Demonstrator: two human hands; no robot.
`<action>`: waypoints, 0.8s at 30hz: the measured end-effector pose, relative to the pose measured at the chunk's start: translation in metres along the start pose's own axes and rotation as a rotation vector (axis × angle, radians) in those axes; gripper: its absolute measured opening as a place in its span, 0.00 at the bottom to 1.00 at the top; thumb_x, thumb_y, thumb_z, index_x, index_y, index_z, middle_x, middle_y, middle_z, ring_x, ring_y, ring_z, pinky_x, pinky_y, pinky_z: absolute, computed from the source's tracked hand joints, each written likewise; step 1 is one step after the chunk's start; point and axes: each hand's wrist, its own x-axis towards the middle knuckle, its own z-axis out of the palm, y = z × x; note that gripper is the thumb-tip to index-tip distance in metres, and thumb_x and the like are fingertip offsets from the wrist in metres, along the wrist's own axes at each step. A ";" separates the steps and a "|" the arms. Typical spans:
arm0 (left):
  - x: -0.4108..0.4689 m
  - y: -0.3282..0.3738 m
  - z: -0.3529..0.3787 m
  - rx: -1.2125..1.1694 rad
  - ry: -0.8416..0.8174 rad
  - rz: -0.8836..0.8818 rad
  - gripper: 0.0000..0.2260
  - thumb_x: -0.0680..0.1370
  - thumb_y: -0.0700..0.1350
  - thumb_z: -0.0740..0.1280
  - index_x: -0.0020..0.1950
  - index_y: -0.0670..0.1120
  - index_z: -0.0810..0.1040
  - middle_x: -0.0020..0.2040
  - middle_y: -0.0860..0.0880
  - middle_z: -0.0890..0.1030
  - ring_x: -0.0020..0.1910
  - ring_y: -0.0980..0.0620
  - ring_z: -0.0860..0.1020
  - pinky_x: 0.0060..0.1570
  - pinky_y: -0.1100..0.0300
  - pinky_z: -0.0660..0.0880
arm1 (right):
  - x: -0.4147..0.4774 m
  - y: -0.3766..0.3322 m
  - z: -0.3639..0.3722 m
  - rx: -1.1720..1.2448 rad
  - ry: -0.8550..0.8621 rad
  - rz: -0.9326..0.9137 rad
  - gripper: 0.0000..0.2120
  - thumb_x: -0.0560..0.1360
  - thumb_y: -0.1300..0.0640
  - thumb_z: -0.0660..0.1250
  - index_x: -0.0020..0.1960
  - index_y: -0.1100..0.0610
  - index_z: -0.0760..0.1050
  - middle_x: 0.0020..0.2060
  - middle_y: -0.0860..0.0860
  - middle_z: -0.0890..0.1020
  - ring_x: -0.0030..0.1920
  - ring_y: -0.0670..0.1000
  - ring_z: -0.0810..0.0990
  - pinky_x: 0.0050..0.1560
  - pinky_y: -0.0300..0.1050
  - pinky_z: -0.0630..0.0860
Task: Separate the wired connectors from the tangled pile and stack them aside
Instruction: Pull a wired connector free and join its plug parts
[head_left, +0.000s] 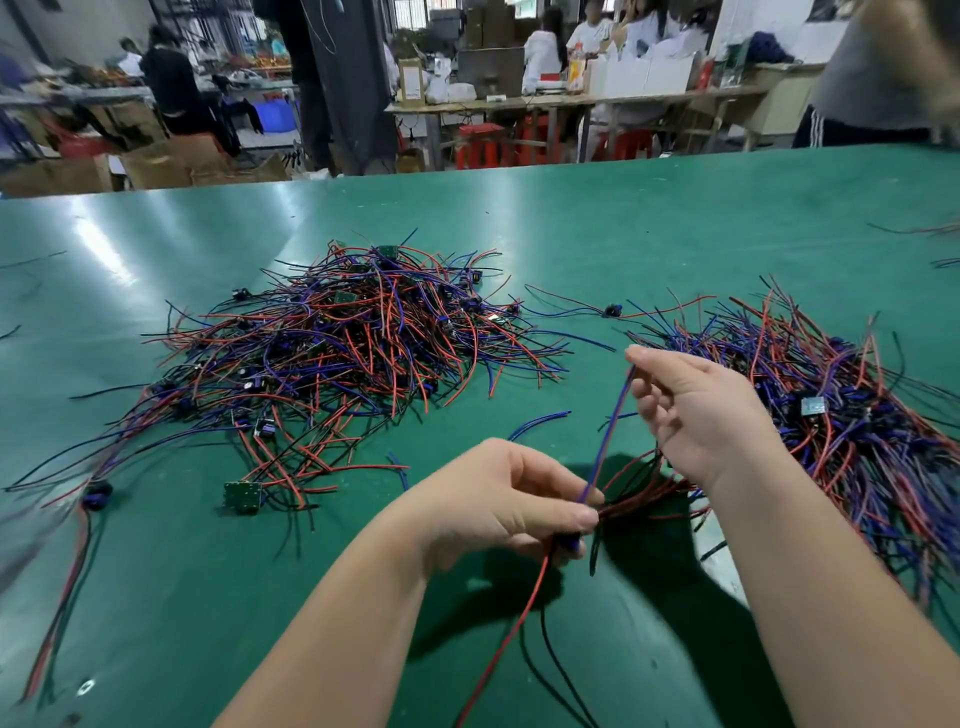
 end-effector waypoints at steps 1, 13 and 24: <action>0.000 0.000 0.000 0.013 -0.005 -0.002 0.05 0.74 0.35 0.71 0.44 0.45 0.83 0.37 0.46 0.83 0.35 0.52 0.82 0.39 0.61 0.80 | 0.002 0.001 -0.001 0.045 0.019 0.015 0.06 0.72 0.64 0.71 0.38 0.59 0.76 0.23 0.48 0.78 0.23 0.41 0.76 0.23 0.30 0.70; -0.002 0.025 -0.012 -0.790 0.293 0.304 0.05 0.66 0.44 0.69 0.40 0.45 0.80 0.38 0.49 0.85 0.32 0.57 0.83 0.24 0.69 0.75 | -0.002 0.021 0.001 -0.450 -0.617 0.070 0.16 0.65 0.66 0.73 0.51 0.56 0.80 0.38 0.56 0.81 0.35 0.50 0.81 0.33 0.35 0.75; 0.014 0.007 0.011 -0.632 0.528 0.486 0.11 0.64 0.42 0.73 0.38 0.44 0.72 0.36 0.46 0.84 0.36 0.53 0.84 0.30 0.66 0.77 | -0.015 0.029 0.024 0.029 -0.436 -0.042 0.05 0.61 0.57 0.71 0.34 0.58 0.83 0.28 0.51 0.81 0.26 0.44 0.76 0.29 0.32 0.72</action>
